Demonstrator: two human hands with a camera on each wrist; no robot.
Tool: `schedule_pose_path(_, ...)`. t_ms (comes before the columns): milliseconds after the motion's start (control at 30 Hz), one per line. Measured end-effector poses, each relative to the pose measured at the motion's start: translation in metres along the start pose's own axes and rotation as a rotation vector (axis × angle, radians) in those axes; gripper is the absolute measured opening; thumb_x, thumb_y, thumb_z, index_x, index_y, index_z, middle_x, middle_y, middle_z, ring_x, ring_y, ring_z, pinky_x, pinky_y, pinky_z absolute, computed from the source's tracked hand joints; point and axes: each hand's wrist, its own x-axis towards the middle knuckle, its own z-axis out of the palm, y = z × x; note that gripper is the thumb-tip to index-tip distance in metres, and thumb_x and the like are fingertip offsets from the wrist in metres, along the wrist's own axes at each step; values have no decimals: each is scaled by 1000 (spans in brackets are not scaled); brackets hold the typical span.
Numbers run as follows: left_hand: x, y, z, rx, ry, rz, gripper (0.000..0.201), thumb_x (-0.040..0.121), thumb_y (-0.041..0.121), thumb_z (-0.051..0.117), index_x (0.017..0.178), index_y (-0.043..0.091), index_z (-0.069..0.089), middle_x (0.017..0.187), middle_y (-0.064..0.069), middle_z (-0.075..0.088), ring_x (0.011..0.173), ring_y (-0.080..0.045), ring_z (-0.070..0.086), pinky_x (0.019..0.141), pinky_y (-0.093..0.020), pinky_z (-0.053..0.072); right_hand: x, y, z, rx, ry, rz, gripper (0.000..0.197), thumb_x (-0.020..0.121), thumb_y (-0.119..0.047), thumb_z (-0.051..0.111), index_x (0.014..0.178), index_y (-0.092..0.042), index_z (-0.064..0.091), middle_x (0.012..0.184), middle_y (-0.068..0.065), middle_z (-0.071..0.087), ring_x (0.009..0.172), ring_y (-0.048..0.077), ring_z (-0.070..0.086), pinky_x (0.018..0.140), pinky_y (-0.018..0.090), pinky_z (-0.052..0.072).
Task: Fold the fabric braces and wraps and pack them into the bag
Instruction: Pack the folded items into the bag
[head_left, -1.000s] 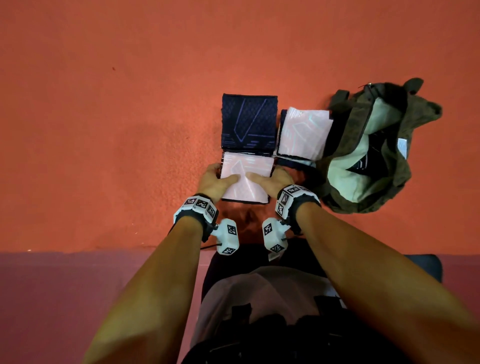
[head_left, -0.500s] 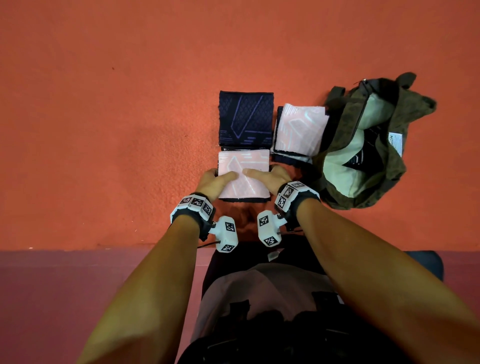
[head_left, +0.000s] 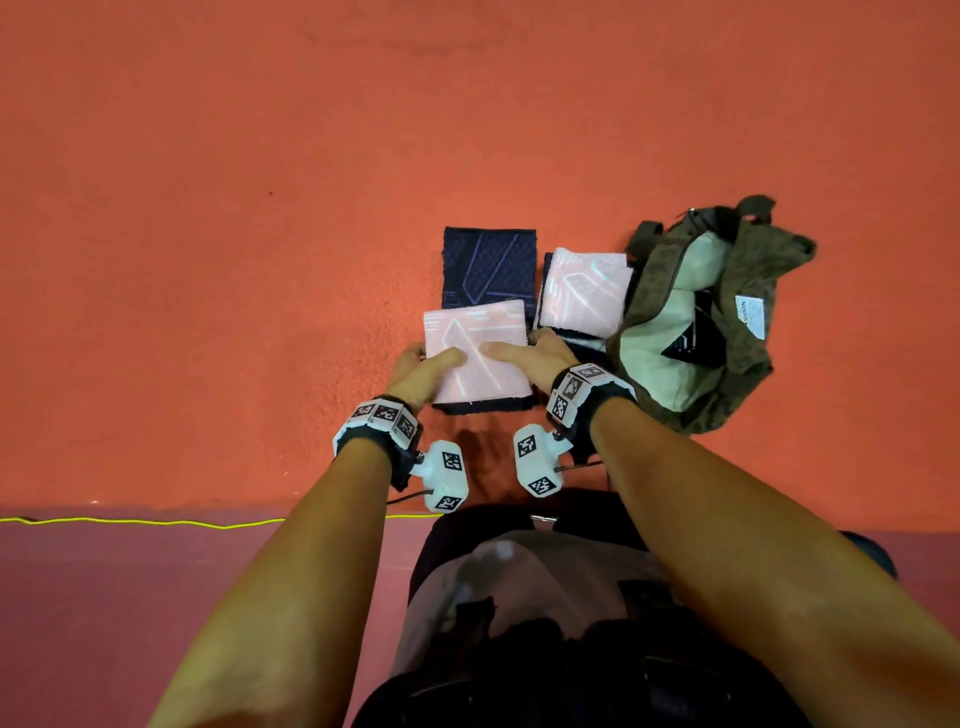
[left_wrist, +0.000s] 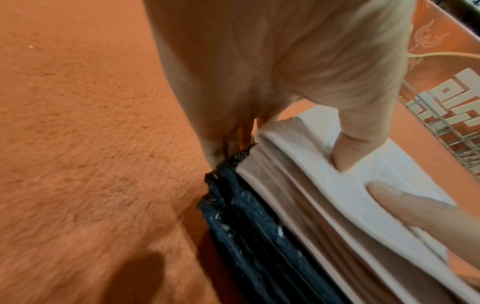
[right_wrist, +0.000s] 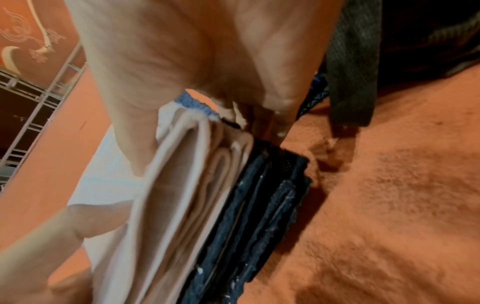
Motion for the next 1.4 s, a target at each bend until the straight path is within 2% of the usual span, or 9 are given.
schedule_pose_path(167,-11,20,7,-26,13,62,103,39,45,79,130,7,48,116,-13,67,101,-30,69,90,-49,57,-22,-23,-14,19,37,-37,95,60,-61,85,133,-11,49,123,3,62,107,24,63,94,42,52)
schedule_pose_path(333,-25,42,12,-16,16,122,86,52,46,81,125,11,52,113,-12,70,96,-29,71,84,-49,60,-30,-38,-28,93,42,-105,108,46,-70,83,132,-13,51,124,4,64,110,25,63,97,44,52)
schedule_pose_path(567,-35,77,41,8,-34,224,72,59,41,82,120,14,55,115,-11,70,97,-28,72,85,-48,60,-44,-48,-71,213,68,-198,38,75,-40,85,88,-18,57,87,-2,70,71,12,67,57,23,50)
schedule_pose_path(700,-43,86,67,55,-84,268,71,61,45,82,117,12,56,114,-13,71,99,-31,72,85,-53,59,-48,-39,-96,324,104,-228,73,55,-58,90,107,-15,62,102,2,74,92,22,73,86,40,59)
schedule_pose_path(800,-46,91,83,105,-110,310,59,66,46,83,109,15,58,107,-9,73,93,-27,73,82,-48,60,-48,-26,-114,421,136,-232,99,41,-66,92,122,-20,59,115,-1,72,100,19,72,94,44,56)
schedule_pose_path(933,-54,101,108,140,-137,356,38,81,35,79,106,15,58,90,-1,73,72,-15,71,65,-31,58,-69,-20,-140,526,122,-278,84,59,-50,91,130,-17,58,116,1,72,104,18,70,97,44,54)
schedule_pose_path(1100,-61,115,128,121,-174,385,54,71,44,82,110,15,59,97,-6,75,81,-22,72,79,-41,60,-81,-20,-167,615,129,-325,58,81,-36,81,128,-10,62,108,3,75,97,18,72,92,37,57)
schedule_pose_path(1300,-62,108,150,102,-193,364,59,61,44,83,106,14,59,101,-10,74,78,-21,71,76,-40,61,-78,-10,-179,560,149,-286,53,77,-46,81,117,-13,70,111,3,75,106,23,70,98,38,52)
schedule_pose_path(1400,-61,98,160,97,-190,329,61,56,46,85,103,17,58,102,-10,73,77,-23,71,73,-42,61,-68,5,-184,485,179,-233,80,55,-70,84,116,-21,70,115,-3,74,109,21,69,105,46,48)
